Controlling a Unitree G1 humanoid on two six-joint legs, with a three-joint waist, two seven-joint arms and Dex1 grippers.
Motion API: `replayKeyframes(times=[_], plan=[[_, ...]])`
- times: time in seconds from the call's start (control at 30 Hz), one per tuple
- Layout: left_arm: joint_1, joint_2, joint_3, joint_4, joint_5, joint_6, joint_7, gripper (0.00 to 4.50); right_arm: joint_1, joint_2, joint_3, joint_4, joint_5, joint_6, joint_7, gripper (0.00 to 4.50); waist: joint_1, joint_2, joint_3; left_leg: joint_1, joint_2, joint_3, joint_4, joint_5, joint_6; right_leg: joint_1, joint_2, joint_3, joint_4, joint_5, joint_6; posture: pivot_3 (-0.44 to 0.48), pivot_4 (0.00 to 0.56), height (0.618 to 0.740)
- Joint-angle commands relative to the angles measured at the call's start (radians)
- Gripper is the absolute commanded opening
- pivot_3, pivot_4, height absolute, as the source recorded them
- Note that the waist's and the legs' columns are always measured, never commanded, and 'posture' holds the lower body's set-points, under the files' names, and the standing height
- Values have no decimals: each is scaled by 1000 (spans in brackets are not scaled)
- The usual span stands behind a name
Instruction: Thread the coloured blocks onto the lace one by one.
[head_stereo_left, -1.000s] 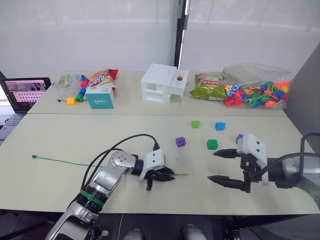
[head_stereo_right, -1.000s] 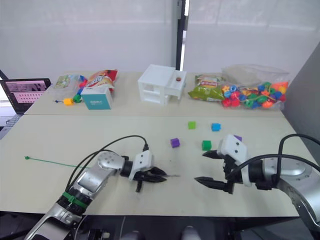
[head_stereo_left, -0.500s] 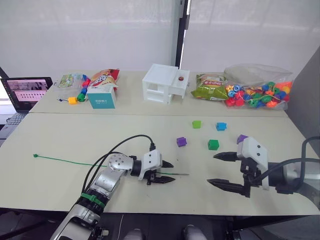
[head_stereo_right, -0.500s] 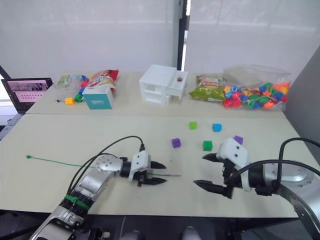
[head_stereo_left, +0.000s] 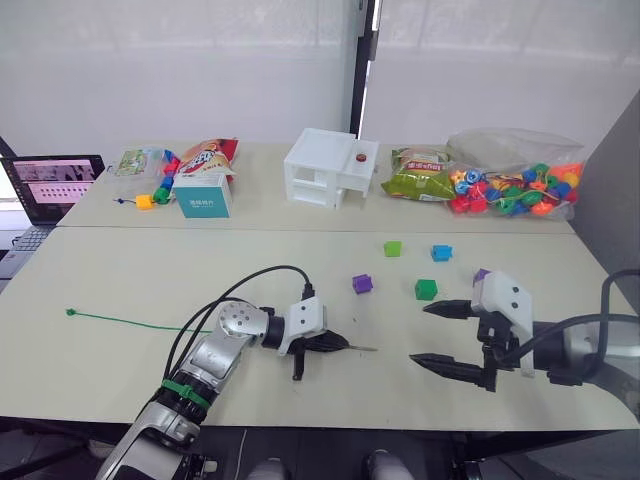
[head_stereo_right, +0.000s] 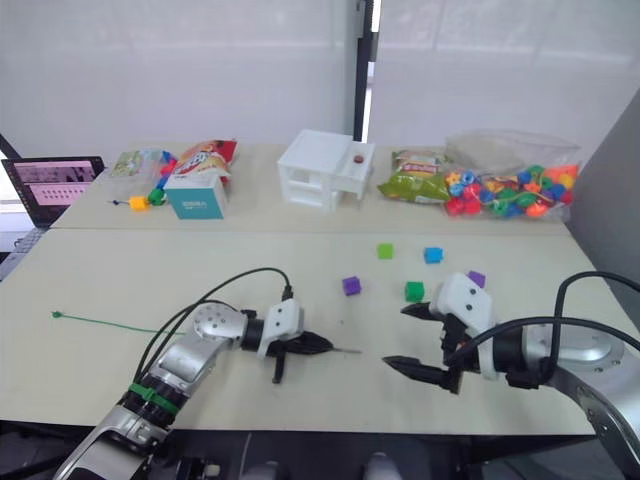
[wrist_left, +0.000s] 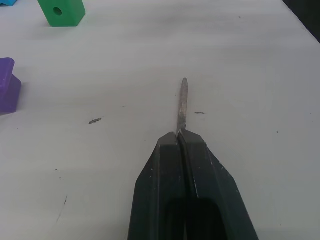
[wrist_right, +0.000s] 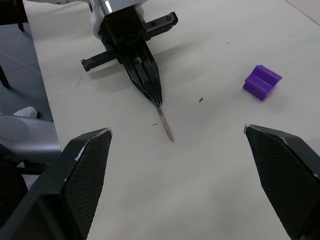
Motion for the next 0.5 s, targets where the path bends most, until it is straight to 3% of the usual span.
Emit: replayKeyframes(times=[0.03,0.33,0.5], plan=[[10,4,-3,-14,0,32,-1,42,-9,-10,-12,-23,18,10,-6,4500,0,0,0,0,0,0,0,0,0,0,0,0,0,0,0,0,150,740],[16,3,22,-70,-37,50,-2,42,-21,-4,-1,-18,14,16,-13,4500,0,0,0,0,0,0,0,0,0,-1,0,0,0,0,0,0,150,740],[18,10,-2,-40,2,-18,-11,1519,-33,3,18,-9,6,15,-22,4500,0,0,0,0,0,0,0,0,0,-1,0,0,0,0,0,0,150,740]])
